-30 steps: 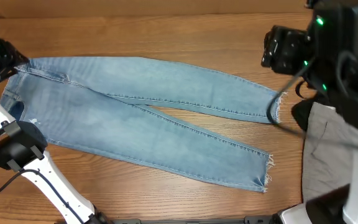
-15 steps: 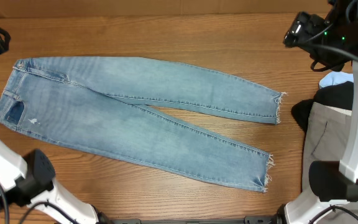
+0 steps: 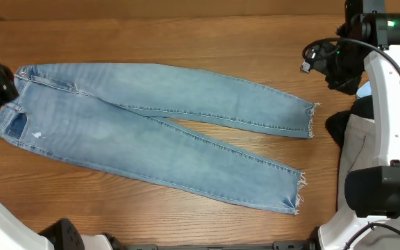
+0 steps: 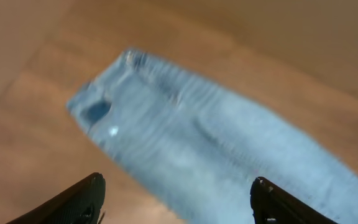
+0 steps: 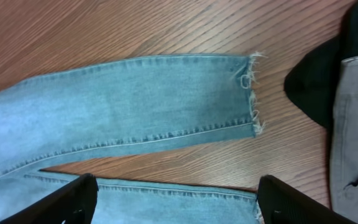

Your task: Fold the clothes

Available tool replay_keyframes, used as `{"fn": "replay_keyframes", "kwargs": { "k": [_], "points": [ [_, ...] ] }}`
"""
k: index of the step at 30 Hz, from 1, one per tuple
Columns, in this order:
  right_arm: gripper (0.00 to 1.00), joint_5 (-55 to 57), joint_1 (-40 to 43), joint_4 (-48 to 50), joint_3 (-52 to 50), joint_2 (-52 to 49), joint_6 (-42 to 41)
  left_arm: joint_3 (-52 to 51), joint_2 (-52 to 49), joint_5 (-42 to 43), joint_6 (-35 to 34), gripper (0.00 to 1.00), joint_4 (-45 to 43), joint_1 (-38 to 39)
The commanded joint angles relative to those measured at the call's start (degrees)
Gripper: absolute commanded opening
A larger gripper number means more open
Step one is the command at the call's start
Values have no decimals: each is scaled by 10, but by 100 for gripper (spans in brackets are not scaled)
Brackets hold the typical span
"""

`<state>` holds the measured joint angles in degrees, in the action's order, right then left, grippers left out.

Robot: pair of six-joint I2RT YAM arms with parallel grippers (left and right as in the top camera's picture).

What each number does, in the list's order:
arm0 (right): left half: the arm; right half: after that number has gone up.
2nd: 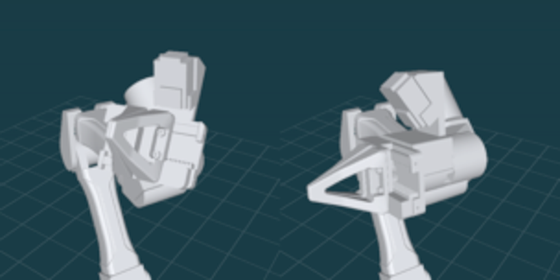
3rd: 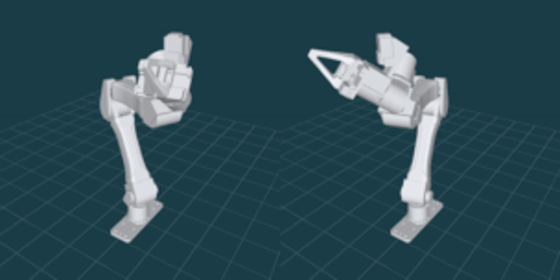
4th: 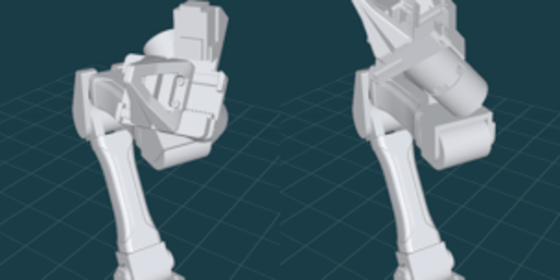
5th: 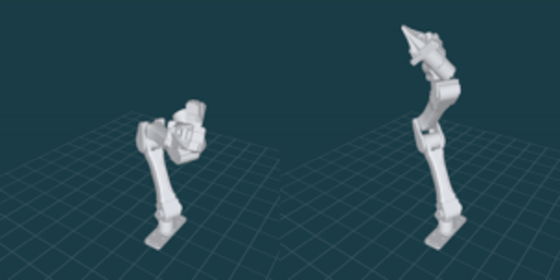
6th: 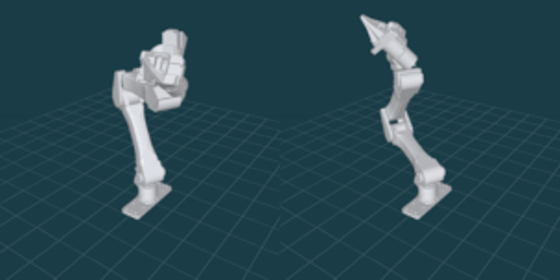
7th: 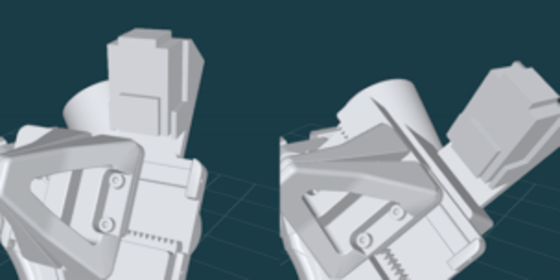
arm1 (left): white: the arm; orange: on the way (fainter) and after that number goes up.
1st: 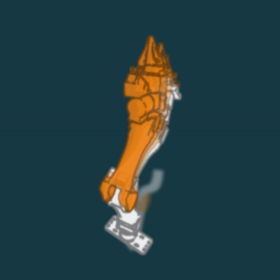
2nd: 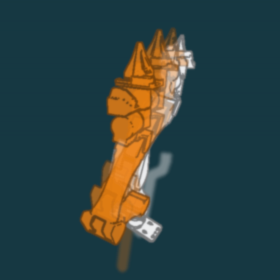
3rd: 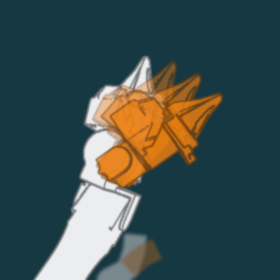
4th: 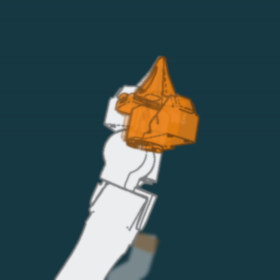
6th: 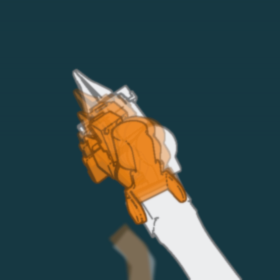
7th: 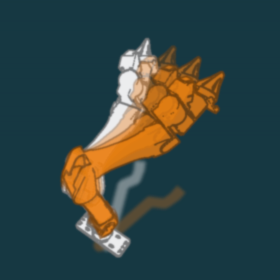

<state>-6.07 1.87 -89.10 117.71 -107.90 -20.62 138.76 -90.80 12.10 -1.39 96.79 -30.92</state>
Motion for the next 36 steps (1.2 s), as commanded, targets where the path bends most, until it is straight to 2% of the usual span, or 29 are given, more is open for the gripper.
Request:
{"fn": "replay_keyframes", "kwargs": {
  "k": [1,3,7,12,16,21,28,36],
  "points": [
    [85,-38,1,3,1,12,16,-88,-5,-48,-12,78,-1,2],
    [84,-59,1,3,1,17,28,-144,-17,-66,-22,77,-9,2],
    [83,-101,0,8,1,21,56,-239,-57,-79,-39,82,-43,2],
    [83,-110,0,4,1,21,73,-312,-140,-159,-101,87,-91,-7],
    [83,-110,0,-1,1,21,88,-321,-224,-145,-115,86,-118,-25],
    [83,-110,0,-2,1,21,89,-321,-329,-125,-117,80,-156,-32],
    [83,-110,0,-2,1,21,89,-321,-389,-172,-125,81,-176,-32],
    [83,-105,0,3,1,21,89,-323,-430,-174,-128,79,-209,-32]
  ]
}}
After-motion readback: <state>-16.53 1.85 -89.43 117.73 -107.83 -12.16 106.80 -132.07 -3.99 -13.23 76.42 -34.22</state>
